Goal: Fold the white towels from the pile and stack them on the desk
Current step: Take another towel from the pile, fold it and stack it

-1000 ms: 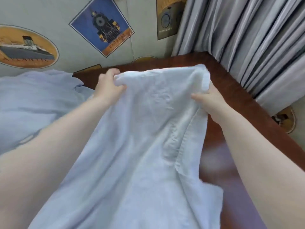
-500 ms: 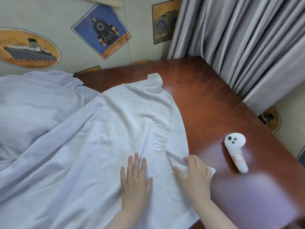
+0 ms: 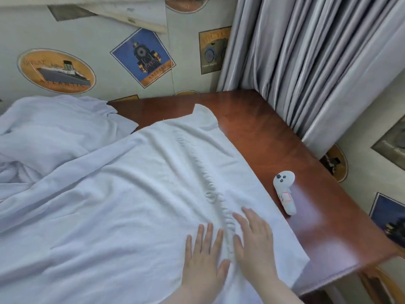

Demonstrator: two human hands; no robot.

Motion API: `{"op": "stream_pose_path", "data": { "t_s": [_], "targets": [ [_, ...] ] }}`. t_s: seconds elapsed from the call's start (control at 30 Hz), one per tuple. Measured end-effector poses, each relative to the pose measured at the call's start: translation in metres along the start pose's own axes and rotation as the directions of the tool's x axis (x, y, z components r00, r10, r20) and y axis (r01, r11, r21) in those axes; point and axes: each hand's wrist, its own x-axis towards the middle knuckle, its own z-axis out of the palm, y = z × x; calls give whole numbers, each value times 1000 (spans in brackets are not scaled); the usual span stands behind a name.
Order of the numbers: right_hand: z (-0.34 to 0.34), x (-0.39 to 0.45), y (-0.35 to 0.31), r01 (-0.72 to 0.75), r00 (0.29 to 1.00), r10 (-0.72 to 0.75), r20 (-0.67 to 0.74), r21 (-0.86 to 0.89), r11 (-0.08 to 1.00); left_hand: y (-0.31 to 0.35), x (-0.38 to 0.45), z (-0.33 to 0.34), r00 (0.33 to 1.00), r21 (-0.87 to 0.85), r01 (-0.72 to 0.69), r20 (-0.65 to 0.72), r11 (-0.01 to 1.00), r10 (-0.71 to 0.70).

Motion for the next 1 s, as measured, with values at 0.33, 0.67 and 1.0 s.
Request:
{"op": "stream_pose_path", "data": {
  "t_s": [0.33,0.67,1.0],
  "targets": [
    [55,-6,-53,-69,962,102,252,-138,988,-95,-97,-41,911,35,397,106,917,-398],
    [104,-96,-246,717,340,-611,715,223,661,-161,-226,-67,627,-39,779,91,626,-774],
    [138,-209,-406,747,302,-667,681,266,610,-252,-374,-59,494,-246,856,127,455,-860]
  ]
}}
